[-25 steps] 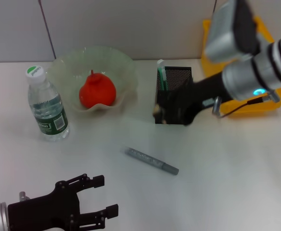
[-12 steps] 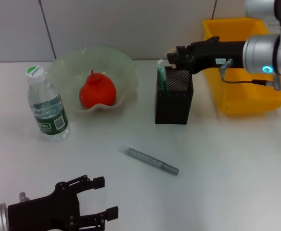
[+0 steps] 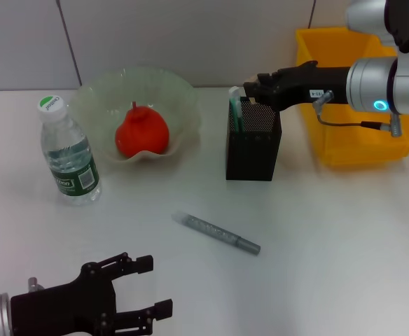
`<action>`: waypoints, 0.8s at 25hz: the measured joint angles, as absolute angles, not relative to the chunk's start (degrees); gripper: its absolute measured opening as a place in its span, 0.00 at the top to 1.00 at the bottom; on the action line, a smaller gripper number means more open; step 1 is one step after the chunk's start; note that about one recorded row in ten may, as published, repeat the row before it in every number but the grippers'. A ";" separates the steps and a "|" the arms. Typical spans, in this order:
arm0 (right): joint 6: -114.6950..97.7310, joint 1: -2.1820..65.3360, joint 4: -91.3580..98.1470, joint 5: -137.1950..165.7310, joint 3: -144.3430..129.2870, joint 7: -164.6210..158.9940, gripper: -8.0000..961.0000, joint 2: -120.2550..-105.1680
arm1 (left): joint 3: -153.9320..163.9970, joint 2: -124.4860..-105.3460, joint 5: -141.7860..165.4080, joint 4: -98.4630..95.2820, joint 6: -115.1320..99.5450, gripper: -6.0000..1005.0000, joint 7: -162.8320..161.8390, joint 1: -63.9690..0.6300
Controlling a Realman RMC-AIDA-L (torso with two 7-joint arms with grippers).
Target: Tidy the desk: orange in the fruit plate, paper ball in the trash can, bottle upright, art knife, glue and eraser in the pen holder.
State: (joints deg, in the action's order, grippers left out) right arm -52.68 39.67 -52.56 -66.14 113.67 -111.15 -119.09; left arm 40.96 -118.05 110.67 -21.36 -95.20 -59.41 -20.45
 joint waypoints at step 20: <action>-50.79 40.73 -50.01 -65.56 113.26 -111.35 0.56 -118.90 | 40.60 -117.59 110.57 -21.45 -95.66 0.14 -59.87 -20.21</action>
